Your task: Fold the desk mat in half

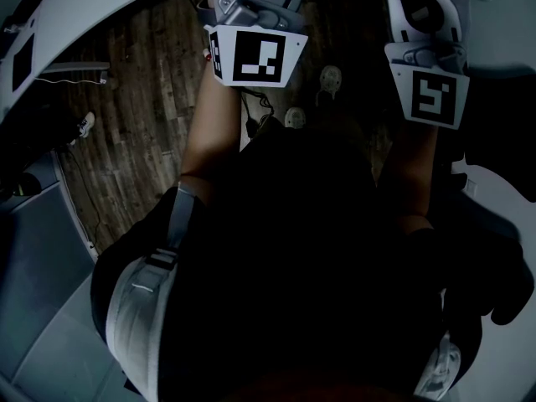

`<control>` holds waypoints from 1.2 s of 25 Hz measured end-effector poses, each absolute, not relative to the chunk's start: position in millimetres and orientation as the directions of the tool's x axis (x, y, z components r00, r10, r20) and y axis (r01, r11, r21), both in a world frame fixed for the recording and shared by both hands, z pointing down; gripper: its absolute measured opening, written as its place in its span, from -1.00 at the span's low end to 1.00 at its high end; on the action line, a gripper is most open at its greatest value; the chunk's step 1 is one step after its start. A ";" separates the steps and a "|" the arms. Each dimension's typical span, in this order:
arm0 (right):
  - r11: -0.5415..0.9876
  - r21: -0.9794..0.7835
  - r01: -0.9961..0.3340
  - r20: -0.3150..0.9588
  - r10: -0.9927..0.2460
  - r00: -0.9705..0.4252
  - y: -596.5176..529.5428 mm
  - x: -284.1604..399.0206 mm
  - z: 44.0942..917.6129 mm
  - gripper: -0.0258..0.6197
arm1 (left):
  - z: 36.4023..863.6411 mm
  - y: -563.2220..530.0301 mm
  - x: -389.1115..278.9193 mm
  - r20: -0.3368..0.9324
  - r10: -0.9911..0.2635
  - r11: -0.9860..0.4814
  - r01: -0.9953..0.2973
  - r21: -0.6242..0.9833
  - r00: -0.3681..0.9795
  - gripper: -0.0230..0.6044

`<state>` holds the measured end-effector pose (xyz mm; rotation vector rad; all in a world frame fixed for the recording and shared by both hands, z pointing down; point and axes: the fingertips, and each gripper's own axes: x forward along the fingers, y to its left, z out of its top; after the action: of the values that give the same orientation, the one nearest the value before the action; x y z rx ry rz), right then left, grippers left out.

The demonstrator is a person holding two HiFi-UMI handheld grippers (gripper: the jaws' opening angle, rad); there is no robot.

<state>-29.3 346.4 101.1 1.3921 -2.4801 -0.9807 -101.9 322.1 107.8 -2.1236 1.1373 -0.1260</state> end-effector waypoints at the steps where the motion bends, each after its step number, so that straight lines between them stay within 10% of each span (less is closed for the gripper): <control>1: 0.363 0.596 -0.717 -0.191 -0.803 -0.565 344.5 -28.8 102.3 -0.83 | 109.2 319.9 -101.5 -0.233 -0.759 -0.359 -0.689 -0.629 0.608 -0.89; 30: 0.507 0.502 -0.701 -0.105 -0.769 -0.631 136.0 45.0 159.0 -0.82 | 177.3 116.7 -37.0 -0.077 -0.827 -0.396 -0.674 -0.623 0.557 -0.89</control>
<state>45.0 136.0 159.0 1.2803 -2.6107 -0.7779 -37.0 116.7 177.3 -2.1833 1.1995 -0.3256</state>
